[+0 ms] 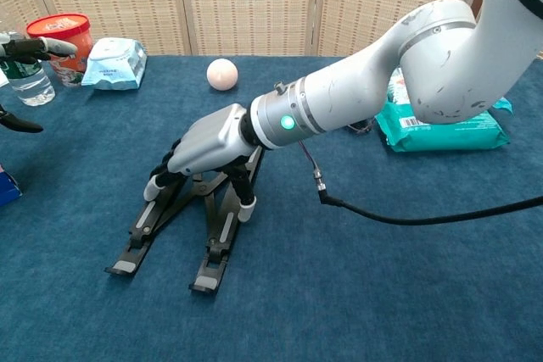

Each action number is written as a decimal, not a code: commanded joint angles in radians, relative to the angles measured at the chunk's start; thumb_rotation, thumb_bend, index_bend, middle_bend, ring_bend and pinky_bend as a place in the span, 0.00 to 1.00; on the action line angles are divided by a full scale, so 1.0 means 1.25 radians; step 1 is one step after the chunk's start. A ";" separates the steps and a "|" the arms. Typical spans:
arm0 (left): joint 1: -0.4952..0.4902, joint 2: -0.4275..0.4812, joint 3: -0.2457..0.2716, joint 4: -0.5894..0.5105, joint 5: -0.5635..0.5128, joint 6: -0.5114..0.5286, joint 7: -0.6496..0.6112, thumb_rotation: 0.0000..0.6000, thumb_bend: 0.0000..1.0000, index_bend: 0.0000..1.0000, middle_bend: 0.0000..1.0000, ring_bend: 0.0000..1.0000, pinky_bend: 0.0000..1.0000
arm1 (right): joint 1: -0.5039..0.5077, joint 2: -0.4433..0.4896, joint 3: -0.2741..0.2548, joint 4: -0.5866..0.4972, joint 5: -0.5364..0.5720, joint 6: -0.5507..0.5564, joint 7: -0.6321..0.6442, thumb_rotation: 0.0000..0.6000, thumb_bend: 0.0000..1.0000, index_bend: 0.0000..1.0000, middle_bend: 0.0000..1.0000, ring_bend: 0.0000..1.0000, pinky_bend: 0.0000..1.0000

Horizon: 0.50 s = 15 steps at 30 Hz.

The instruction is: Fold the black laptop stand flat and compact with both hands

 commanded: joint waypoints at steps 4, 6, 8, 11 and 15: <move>0.002 -0.003 0.000 0.007 0.006 0.002 -0.008 1.00 0.13 0.00 0.06 0.00 0.00 | 0.001 -0.006 -0.003 0.010 0.007 0.014 0.014 1.00 0.11 0.00 0.24 0.00 0.00; 0.002 -0.004 0.000 0.008 0.008 0.002 -0.011 1.00 0.13 0.00 0.06 0.00 0.00 | 0.001 -0.009 -0.006 0.016 0.007 0.022 0.020 1.00 0.13 0.00 0.28 0.00 0.00; 0.002 -0.004 0.001 0.008 0.011 0.002 -0.013 1.00 0.13 0.00 0.05 0.00 0.00 | 0.001 -0.012 -0.008 0.021 0.008 0.026 0.026 1.00 0.13 0.00 0.31 0.00 0.00; 0.003 -0.005 0.001 0.009 0.013 0.003 -0.014 1.00 0.13 0.00 0.05 0.00 0.00 | -0.001 -0.019 -0.010 0.032 0.009 0.037 0.033 1.00 0.13 0.00 0.37 0.00 0.00; 0.005 -0.007 0.002 0.012 0.014 0.003 -0.017 1.00 0.13 0.00 0.05 0.00 0.00 | -0.002 -0.031 -0.010 0.049 0.014 0.045 0.046 1.00 0.13 0.00 0.43 0.01 0.00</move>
